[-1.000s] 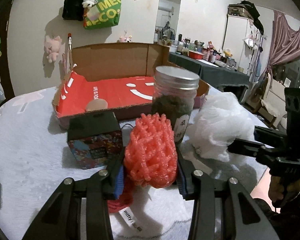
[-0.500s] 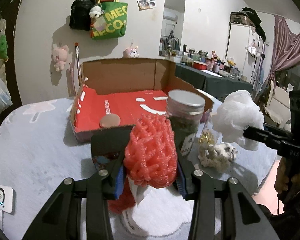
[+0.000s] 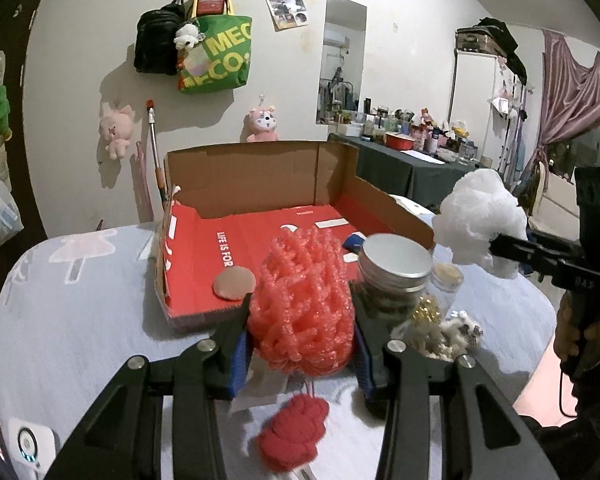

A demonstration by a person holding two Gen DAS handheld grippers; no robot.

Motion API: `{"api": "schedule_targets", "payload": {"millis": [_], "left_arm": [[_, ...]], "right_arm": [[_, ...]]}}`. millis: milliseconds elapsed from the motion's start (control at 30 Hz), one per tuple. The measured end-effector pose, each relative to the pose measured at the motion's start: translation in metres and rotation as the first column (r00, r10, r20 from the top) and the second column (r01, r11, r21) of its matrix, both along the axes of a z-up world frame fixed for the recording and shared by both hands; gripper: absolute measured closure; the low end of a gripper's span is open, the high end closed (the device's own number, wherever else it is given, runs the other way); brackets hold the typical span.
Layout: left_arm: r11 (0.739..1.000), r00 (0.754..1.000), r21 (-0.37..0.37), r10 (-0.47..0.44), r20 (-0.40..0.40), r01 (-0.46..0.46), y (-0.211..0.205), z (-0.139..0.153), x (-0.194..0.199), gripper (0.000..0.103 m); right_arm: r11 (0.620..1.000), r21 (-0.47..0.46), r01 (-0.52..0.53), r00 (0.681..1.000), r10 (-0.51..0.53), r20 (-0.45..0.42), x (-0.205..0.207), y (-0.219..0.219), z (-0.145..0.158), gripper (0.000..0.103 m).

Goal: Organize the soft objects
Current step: 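Carry the coral mesh ball and white bath puff with both grippers into the box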

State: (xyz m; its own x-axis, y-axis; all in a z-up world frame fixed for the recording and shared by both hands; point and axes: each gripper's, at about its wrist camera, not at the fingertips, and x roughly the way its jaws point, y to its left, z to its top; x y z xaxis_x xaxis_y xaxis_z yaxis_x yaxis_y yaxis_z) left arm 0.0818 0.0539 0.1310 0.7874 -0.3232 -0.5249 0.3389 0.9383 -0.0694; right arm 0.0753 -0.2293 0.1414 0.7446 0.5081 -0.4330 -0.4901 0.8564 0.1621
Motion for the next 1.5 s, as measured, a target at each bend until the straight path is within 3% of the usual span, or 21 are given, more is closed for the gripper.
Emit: {"api": "schedule_targets", "payload": {"millis": [333, 633, 967, 1200, 1367, 1500], "left_arm": [[0.996, 0.998, 0.065, -0.056, -0.012, 0.057, -0.005, 0.021, 0.048, 0.059], [0.983, 0.993, 0.157, -0.084, -0.087, 0.096, -0.017, 0.020, 0.118, 0.059], [0.971, 0.975, 0.205, -0.075, -0.208, 0.119, -0.033, 0.001, 0.202, 0.059], [0.954, 0.963, 0.279, -0.029, -0.269, 0.107, -0.044, -0.024, 0.257, 0.059], [0.950, 0.966, 0.301, -0.001, -0.260, 0.082, -0.046, -0.040, 0.280, 0.059], [0.959, 0.965, 0.276, 0.016, -0.262, 0.059, -0.042, -0.047, 0.292, 0.059]], "right_arm": [[0.996, -0.084, -0.026, 1.000, 0.027, 0.013, 0.047, 0.012, 0.030, 0.060], [0.979, -0.198, -0.053, 0.997, 0.040, -0.067, 0.126, 0.038, 0.036, 0.060], [0.943, -0.330, -0.040, 0.981, -0.026, -0.194, 0.216, 0.085, 0.007, 0.060], [0.914, -0.406, -0.023, 0.958, -0.096, -0.269, 0.271, 0.105, -0.021, 0.060], [0.905, -0.426, -0.009, 0.940, -0.138, -0.312, 0.298, 0.109, -0.036, 0.060], [0.897, -0.441, -0.002, 0.932, -0.158, -0.327, 0.310, 0.112, -0.046, 0.060]]}}
